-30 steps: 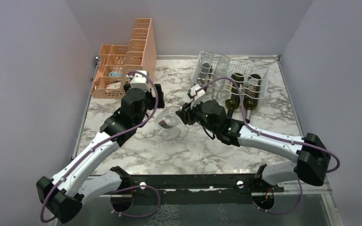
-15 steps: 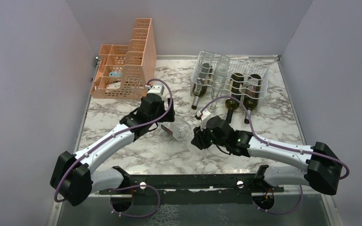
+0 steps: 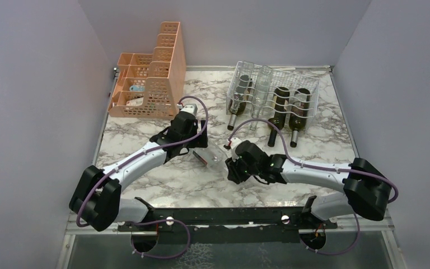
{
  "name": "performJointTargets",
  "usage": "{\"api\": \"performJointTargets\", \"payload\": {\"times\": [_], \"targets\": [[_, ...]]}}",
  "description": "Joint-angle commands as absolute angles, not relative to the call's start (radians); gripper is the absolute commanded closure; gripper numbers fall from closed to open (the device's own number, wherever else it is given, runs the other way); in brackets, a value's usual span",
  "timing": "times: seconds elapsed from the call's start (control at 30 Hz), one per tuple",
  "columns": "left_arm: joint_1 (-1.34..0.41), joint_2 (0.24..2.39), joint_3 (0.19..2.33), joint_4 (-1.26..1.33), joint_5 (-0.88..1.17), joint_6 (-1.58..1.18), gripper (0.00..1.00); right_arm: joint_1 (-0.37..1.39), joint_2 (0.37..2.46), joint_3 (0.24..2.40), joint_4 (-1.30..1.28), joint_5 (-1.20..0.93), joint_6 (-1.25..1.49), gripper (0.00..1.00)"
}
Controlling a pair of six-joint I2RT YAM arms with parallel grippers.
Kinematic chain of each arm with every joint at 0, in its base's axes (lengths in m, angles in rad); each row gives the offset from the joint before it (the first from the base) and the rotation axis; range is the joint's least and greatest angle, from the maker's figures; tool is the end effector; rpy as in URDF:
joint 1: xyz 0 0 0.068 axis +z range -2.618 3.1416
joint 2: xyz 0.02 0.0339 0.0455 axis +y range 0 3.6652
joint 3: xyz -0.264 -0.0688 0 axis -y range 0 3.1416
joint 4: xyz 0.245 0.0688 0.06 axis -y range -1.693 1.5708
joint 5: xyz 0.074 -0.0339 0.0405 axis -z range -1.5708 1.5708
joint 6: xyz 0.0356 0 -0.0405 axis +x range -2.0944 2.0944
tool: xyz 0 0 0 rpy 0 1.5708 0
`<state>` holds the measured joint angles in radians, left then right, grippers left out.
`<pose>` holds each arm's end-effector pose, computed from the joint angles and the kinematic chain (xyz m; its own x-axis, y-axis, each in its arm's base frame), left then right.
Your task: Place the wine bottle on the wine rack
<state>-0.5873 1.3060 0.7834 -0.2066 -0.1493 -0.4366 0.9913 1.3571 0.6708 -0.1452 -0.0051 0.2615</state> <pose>0.2315 -0.1477 0.2252 -0.6953 -0.0395 -0.7177 0.1783 0.9578 -0.2255 0.1452 0.2222 0.1817 -0.6077 -0.4565 -0.6499 -0.7055 0.6861 0.1778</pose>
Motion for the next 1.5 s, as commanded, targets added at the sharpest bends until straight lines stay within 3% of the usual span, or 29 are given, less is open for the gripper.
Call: {"api": "performJointTargets", "payload": {"times": [0.0, 0.13, 0.27, 0.77, 1.07, 1.23, 1.47], "targets": [[-0.583, 1.335, 0.786, -0.231, -0.105, -0.420, 0.09, 0.993, 1.389, 0.709, -0.128, 0.000, 0.253, 0.74], [-0.583, 1.343, 0.779, -0.244, -0.083, -0.422, 0.12, 0.993, 1.437, 0.733, -0.129, 0.014, 0.262, 0.60], [-0.583, 1.346, 0.774, -0.247, -0.075, -0.425, 0.16, 0.993, 1.478, 0.758, -0.126, 0.017, 0.260, 0.53], [-0.584, 1.353, 0.780, -0.265, -0.080, -0.430, 0.25, 0.994, 1.629, 0.869, -0.090, 0.020, 0.229, 0.51], [-0.584, 1.330, 0.768, -0.273, -0.077, -0.427, 0.27, 0.993, 1.653, 0.867, -0.054, 0.054, 0.195, 0.69], [-0.583, 1.294, 0.774, -0.285, -0.106, -0.432, 0.26, 0.993, 1.632, 0.862, -0.053, 0.072, 0.184, 0.98], [-0.584, 1.168, 0.791, -0.329, -0.244, -0.434, 0.19, 0.994, 1.488, 0.866, -0.083, 0.046, 0.172, 0.99]]}}
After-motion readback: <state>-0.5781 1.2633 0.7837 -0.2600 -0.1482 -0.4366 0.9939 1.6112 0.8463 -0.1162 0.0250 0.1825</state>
